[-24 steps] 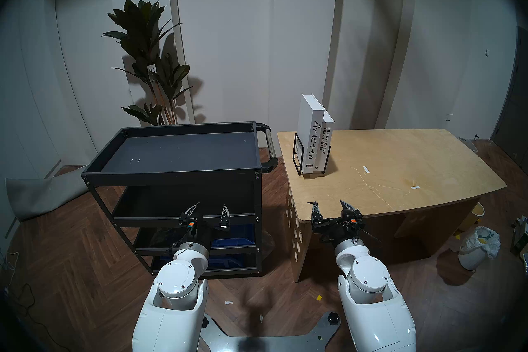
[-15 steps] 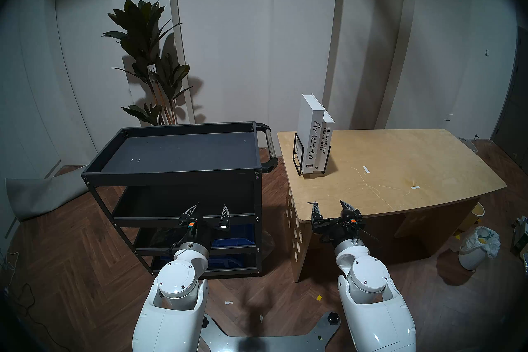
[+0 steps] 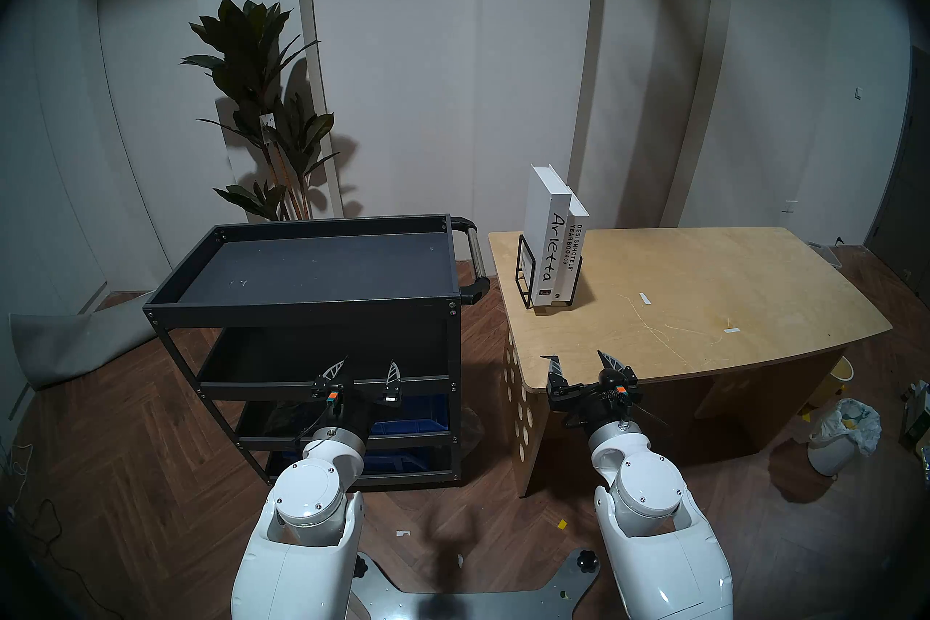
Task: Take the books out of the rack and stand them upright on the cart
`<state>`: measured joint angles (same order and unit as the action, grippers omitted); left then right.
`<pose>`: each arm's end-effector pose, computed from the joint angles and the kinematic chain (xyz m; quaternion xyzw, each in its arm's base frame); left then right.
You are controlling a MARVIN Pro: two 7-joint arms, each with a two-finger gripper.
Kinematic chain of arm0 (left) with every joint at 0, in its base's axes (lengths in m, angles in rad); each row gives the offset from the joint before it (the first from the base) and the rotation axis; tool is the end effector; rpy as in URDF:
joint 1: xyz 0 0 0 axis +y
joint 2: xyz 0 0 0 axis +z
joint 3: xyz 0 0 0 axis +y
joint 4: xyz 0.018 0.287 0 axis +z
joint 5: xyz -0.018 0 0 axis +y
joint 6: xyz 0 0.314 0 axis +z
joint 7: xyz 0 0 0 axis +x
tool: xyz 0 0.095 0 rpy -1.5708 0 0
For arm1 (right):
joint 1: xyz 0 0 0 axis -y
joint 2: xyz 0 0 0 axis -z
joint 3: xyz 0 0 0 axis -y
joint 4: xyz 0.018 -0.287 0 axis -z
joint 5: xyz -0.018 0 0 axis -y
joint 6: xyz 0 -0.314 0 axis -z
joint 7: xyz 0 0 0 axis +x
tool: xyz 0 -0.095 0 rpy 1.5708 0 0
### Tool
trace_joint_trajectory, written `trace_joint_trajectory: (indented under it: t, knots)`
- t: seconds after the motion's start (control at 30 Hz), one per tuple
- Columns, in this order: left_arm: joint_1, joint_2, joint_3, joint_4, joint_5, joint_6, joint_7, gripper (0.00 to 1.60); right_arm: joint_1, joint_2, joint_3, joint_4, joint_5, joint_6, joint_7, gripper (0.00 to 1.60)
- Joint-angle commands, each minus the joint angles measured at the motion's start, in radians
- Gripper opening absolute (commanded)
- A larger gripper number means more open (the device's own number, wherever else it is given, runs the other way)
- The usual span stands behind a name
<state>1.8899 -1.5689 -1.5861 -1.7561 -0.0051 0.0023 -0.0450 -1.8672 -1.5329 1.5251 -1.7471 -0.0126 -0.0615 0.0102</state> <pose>0.3299 0.0026 -0.3507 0.7534 -0.0098 0.6573 0.0116 0.3372 0.0117 -0.3412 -0.7273 -0.0361 -0.6853 0.0101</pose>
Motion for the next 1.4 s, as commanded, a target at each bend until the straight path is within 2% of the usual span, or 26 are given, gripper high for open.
trace_joint_trajectory:
  t: [0.0, 0.2, 0.6, 0.93, 1.37]
  knots:
    - [0.011, 0.011, -0.019, -0.065, -0.016, -0.023, -0.012, 1.6, -0.022, 0.027, 0.007, -0.073, 0.008, -0.077, 0.029, 1.6]
    - [0.021, 0.013, -0.031, -0.085, -0.028, -0.02, -0.018, 1.6, -0.041, 0.031, 0.016, -0.11, 0.025, -0.124, 0.046, 1.6]
    - [0.003, 0.016, -0.042, -0.116, -0.03, -0.037, -0.013, 1.6, -0.024, 0.034, 0.054, -0.143, 0.096, -0.139, 0.077, 1.6]
    - [-0.007, 0.005, -0.039, -0.143, -0.011, -0.042, 0.017, 1.6, 0.022, 0.041, 0.067, -0.157, 0.134, -0.124, 0.102, 1.6]
    - [-0.02, -0.003, -0.016, -0.156, 0.02, -0.041, 0.049, 1.6, 0.128, 0.036, 0.053, -0.127, 0.126, -0.115, 0.102, 1.6]
